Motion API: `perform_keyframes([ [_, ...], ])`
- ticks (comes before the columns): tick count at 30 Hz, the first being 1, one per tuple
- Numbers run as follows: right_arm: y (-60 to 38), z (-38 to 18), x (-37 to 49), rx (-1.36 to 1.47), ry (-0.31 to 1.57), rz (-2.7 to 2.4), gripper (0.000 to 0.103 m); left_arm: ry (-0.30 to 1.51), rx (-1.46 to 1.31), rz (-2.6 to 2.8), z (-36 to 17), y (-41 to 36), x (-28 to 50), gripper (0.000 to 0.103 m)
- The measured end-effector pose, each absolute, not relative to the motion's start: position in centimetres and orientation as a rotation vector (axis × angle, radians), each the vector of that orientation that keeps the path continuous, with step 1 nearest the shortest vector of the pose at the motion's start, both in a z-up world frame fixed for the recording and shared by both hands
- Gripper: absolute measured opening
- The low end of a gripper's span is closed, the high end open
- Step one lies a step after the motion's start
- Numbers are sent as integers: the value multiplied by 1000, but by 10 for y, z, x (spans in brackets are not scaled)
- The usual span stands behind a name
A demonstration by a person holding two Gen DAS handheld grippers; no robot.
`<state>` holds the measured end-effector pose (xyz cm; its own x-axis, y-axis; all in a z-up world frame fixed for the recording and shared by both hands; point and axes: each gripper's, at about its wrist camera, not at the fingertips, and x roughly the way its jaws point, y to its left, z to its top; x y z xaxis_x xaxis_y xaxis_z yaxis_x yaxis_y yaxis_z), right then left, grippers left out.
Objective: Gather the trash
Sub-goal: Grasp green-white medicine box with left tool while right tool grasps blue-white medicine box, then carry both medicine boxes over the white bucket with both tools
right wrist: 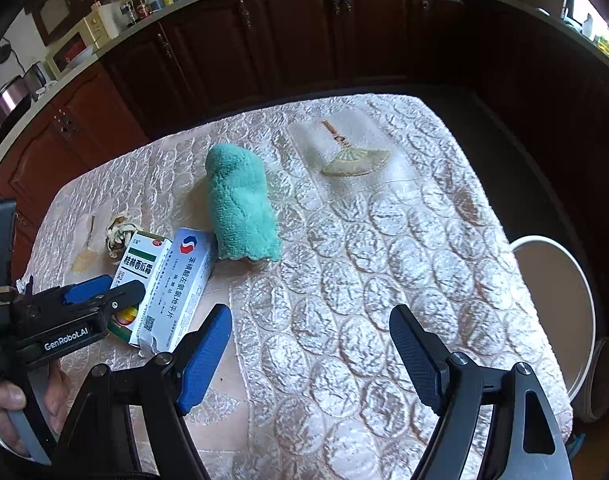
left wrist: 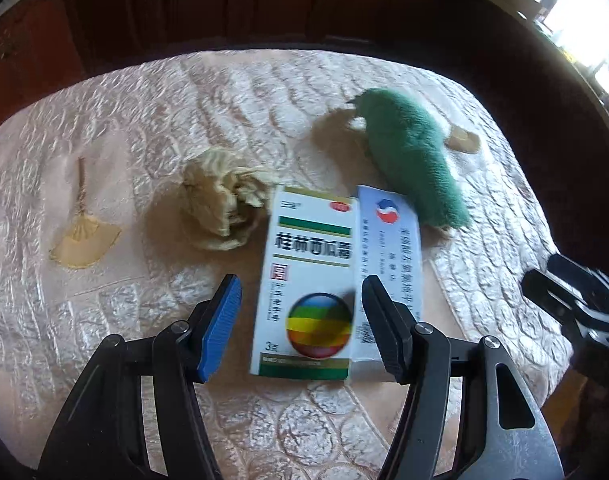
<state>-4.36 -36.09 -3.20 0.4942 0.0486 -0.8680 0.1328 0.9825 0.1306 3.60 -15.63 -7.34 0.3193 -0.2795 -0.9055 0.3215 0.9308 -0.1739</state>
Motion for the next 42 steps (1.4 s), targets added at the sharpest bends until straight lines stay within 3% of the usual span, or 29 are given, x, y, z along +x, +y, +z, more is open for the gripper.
perform_keyframes([
  [6,-356,-34,-38,189,1061,-44,79,1185,50,-349,-82,-156,41,61],
  [9,-355,-35,-37,194,1066,-36,79,1229,29,-353,-90,-148,45,54],
  [29,-255,-77,27,148,1175,125,79,1201,-14,-414,-63,-67,1,53],
  [30,-249,-82,31,126,1181,119,78,1198,-22,-436,-61,-65,-2,53],
  [32,-244,-88,33,91,1185,110,57,1196,-38,-460,-58,-63,-4,53],
  [42,-272,-57,-8,164,1119,183,52,1147,-5,-457,-38,-78,-15,53],
])
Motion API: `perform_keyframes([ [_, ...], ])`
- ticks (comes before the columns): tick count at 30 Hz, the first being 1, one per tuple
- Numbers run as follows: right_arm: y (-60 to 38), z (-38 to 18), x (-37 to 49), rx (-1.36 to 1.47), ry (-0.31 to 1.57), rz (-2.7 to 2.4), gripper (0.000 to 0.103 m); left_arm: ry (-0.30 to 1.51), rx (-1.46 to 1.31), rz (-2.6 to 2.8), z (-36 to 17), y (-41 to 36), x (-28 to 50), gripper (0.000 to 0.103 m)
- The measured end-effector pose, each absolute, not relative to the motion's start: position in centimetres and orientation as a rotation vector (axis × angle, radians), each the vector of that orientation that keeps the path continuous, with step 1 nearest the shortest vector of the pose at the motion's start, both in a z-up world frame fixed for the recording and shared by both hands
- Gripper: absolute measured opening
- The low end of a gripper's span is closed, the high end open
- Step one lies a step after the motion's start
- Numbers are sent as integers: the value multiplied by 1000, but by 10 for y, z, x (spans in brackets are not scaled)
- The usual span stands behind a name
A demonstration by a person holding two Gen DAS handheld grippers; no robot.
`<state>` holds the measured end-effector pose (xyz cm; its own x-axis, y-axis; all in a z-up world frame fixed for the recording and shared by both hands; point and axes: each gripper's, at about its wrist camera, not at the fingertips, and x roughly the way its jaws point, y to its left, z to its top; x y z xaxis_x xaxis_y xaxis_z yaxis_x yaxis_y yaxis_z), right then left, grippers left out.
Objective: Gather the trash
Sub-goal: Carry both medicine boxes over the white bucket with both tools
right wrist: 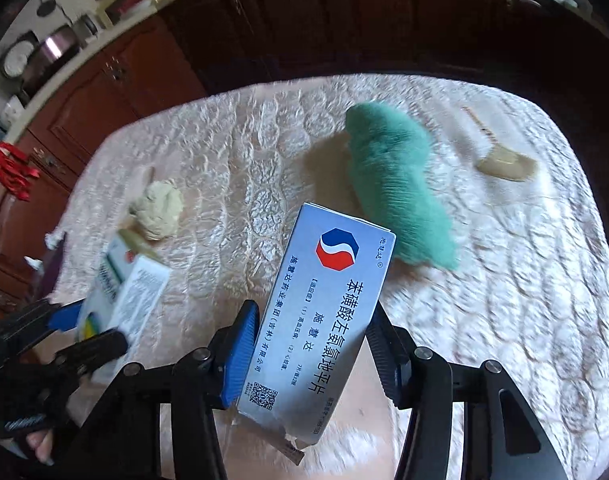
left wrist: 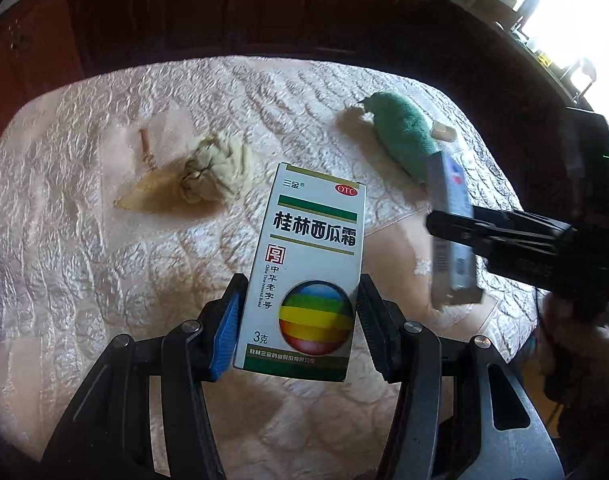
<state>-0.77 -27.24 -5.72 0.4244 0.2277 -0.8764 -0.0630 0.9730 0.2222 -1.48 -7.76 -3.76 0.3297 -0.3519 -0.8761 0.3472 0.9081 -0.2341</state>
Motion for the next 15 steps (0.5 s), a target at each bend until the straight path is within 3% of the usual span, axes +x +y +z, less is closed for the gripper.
perform_keyframes([
  [15,-310,-14,-53,199,1043,159,52,1085,44,-462,-14,-140,-13,53],
])
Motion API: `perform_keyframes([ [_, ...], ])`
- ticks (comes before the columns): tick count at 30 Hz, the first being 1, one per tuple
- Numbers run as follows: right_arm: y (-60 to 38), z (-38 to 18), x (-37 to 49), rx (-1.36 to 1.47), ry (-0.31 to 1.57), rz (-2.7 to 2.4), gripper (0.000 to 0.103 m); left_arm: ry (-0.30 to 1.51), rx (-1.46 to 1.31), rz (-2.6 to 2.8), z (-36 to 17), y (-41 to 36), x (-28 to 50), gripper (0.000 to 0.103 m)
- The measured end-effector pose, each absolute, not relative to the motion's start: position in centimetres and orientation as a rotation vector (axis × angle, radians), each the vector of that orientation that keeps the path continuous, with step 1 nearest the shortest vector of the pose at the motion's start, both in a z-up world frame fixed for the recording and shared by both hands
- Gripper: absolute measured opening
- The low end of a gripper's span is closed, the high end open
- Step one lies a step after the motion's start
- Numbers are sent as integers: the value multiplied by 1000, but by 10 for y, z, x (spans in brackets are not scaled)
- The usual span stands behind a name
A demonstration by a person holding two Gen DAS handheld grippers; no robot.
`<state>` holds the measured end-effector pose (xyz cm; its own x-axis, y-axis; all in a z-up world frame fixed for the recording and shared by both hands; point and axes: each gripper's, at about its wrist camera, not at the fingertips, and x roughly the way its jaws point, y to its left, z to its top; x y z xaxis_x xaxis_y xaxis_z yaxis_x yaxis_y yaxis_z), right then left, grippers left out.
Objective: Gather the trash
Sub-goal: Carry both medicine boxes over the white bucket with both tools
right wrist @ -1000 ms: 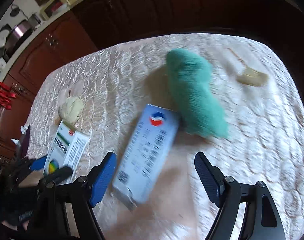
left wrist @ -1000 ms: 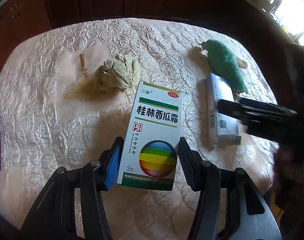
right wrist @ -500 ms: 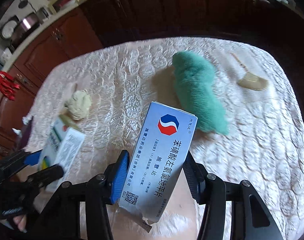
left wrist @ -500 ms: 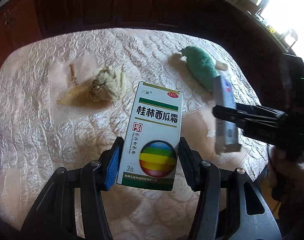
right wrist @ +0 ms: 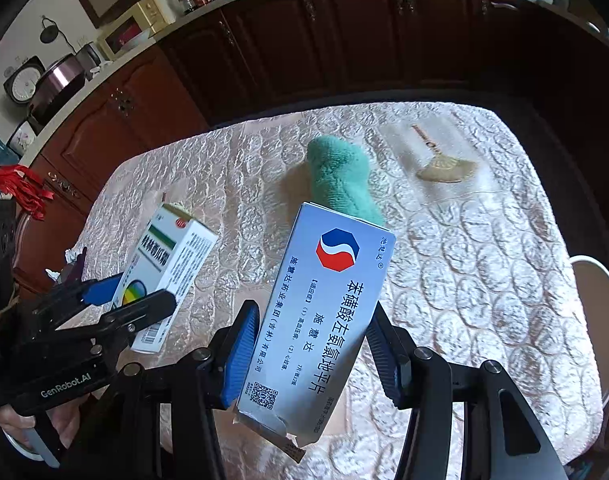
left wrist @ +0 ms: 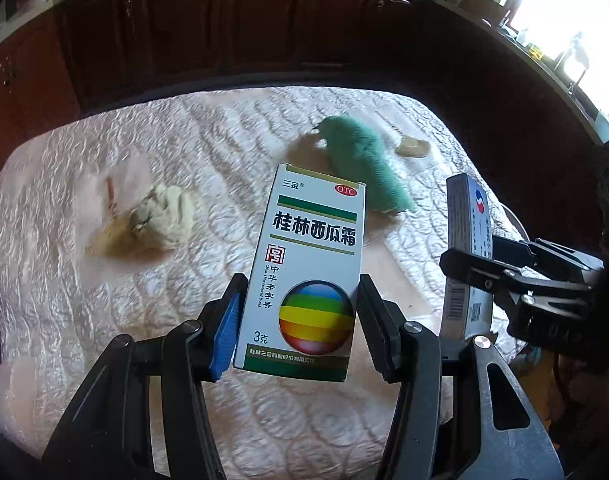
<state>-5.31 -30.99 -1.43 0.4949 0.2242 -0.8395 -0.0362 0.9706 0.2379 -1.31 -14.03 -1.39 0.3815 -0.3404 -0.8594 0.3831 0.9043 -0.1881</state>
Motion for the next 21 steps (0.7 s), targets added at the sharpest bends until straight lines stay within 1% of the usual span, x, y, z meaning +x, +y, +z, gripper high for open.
perform_keyframes([
  [21,-375,3,-80,222,1000,46,52,1059,119,-552,-4,-218,-9,53],
])
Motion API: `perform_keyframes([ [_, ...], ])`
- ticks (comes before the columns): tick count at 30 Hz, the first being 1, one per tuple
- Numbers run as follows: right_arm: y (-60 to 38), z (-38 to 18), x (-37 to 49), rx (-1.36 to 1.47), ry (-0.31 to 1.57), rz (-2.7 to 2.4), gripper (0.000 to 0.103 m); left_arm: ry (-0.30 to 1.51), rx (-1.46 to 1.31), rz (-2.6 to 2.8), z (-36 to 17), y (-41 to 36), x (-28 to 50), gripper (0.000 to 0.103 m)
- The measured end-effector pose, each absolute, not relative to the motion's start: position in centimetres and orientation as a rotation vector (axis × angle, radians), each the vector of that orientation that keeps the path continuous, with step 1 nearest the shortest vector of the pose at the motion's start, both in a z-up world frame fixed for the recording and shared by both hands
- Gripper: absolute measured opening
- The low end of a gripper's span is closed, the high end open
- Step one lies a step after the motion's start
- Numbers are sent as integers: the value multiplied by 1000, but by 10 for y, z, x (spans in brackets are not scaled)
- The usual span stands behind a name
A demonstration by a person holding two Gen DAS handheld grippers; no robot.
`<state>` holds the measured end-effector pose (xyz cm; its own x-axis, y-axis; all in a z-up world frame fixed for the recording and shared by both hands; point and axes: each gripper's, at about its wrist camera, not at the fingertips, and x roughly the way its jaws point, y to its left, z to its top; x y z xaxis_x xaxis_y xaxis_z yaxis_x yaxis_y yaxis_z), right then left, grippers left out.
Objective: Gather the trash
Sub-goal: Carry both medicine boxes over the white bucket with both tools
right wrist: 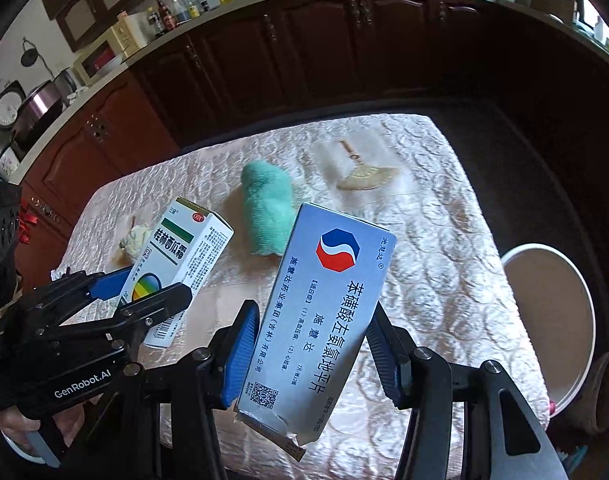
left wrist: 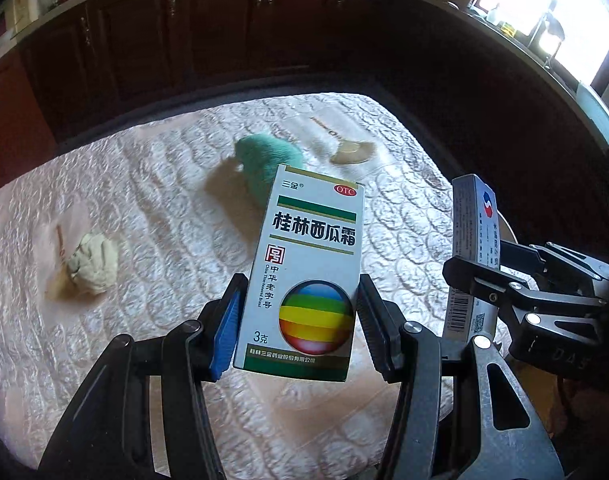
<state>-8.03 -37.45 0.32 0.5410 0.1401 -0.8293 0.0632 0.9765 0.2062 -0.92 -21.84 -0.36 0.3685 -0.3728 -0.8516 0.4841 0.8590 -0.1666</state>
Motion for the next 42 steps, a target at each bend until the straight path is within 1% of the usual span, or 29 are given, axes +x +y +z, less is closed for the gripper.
perform_keyframes([
  [10,-425,7,-101,265,984,-46,52,1052,158,-624,0,-267,-16,53],
  [24,-525,-2,-151,381,977,-226,52,1060,236,-779,0,-367,-37,53],
  [33,-589,-23,-178,476,996,-349,52,1086,251,-868,-5,-419,-47,52],
  [42,-624,-52,-192,534,1025,-415,52,1125,265,-930,-18,-468,-55,52],
])
